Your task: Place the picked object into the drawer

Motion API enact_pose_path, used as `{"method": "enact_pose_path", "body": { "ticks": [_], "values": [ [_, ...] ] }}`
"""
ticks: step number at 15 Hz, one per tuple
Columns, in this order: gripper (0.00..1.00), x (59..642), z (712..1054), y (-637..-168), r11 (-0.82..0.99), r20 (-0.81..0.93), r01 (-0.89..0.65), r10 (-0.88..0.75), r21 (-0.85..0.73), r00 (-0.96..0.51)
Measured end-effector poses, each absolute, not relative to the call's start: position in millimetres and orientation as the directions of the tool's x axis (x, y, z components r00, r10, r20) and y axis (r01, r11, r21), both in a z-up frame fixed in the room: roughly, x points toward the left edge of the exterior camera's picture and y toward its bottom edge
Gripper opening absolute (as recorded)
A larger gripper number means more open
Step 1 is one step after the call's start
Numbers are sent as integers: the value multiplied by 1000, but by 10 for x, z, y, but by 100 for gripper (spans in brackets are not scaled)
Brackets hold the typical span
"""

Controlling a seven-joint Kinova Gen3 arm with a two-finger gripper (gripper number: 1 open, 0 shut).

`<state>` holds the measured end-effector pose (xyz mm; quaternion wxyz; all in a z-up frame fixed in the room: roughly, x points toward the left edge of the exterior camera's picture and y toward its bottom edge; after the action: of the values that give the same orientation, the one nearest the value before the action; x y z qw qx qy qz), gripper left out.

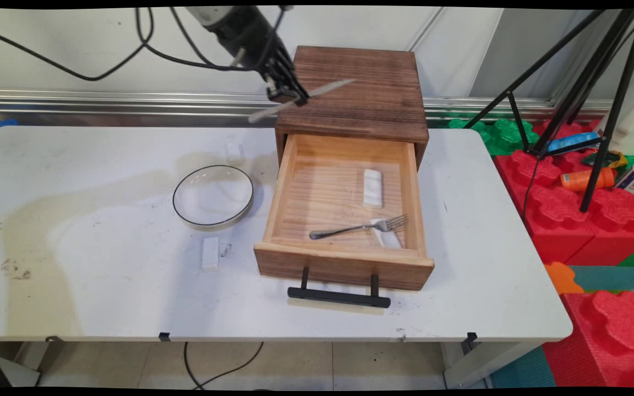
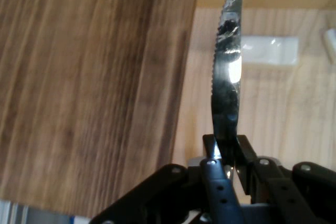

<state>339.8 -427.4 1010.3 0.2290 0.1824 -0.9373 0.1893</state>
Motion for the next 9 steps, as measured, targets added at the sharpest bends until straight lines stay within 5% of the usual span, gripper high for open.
{"method": "enact_pose_path", "body": {
  "ticks": [9],
  "values": [
    [0,2757,9862,-4407,894,519,-386,-225,-226,-824]
  ]
}}
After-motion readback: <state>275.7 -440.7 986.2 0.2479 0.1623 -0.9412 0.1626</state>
